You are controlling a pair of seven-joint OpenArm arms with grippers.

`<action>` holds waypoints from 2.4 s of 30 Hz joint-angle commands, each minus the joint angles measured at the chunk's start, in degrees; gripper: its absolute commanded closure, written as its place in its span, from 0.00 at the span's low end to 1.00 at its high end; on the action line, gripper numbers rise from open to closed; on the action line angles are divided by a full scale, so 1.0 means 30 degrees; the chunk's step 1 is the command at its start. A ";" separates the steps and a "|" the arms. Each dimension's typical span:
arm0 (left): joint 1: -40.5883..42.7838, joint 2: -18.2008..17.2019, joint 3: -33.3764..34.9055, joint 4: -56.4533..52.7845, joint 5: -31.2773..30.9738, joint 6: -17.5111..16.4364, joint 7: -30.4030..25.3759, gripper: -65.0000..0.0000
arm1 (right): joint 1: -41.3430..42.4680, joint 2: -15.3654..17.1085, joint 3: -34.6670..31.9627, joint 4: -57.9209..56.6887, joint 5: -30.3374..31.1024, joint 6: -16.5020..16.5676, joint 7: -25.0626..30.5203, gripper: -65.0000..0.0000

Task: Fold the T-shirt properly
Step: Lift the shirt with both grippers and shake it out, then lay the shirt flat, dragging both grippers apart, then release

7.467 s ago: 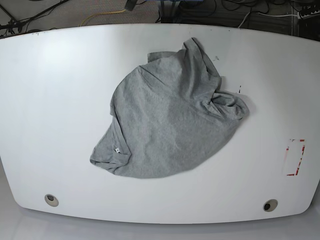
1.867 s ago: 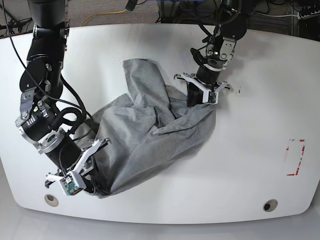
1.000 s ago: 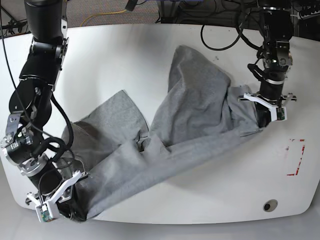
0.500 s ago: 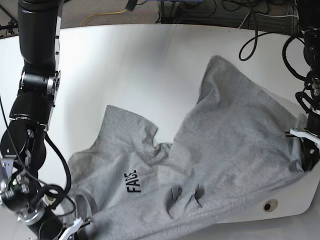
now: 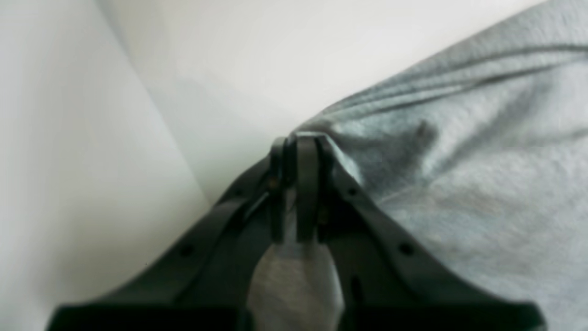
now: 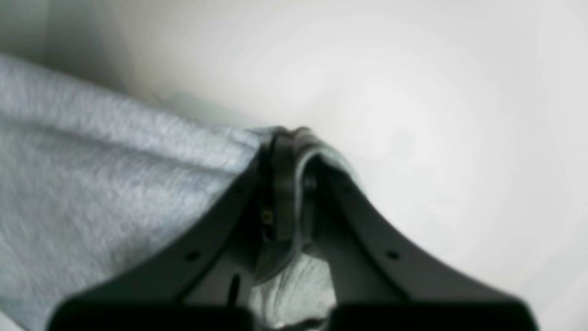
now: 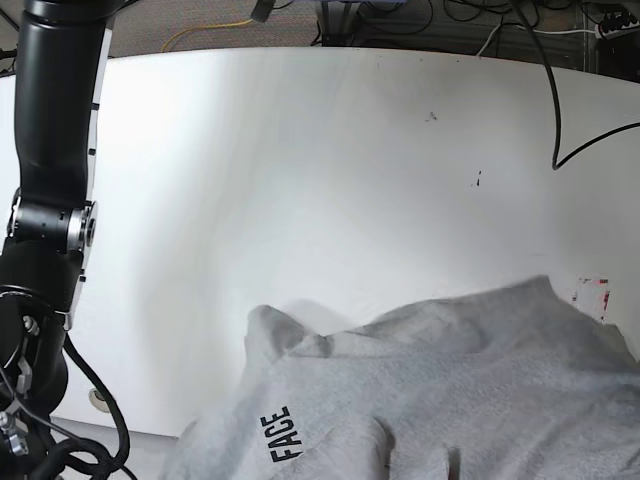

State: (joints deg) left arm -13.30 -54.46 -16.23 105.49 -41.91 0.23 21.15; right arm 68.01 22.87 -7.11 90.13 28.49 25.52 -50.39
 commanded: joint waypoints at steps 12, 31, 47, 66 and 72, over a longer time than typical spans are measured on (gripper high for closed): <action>0.6177 0.1434 -0.0173 0.2506 -0.0315 0.0143 0.0028 1.00 | -0.7182 0.0654 0.3089 0.3174 -0.0017 -0.0140 -0.0038 1.00; 1.6404 0.3691 -0.1902 0.3004 -0.0286 -0.2142 0.0028 1.00 | -2.0984 0.0566 0.9331 0.5635 0.4144 -0.0169 -0.0097 1.00; 1.9862 0.3632 -0.0612 0.2916 0.2761 -0.2172 0.0116 0.85 | -2.6318 -0.1427 1.1177 0.4727 0.6664 -0.0169 -0.3174 1.00; 1.7518 0.6533 -0.0993 0.2946 0.2820 -0.2172 0.2548 0.33 | -2.8017 -0.3097 1.4870 0.3613 0.8891 -0.0198 -0.3467 0.15; 1.7459 0.8877 -0.3513 0.2887 0.2820 -0.3520 0.2607 0.32 | -2.8633 -0.3830 1.5339 0.2529 0.8891 -0.0198 -0.3467 0.18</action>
State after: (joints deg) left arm 39.03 -29.32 -24.86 113.49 -33.39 -8.25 30.00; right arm -17.76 10.66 38.33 97.51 54.04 24.45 -61.80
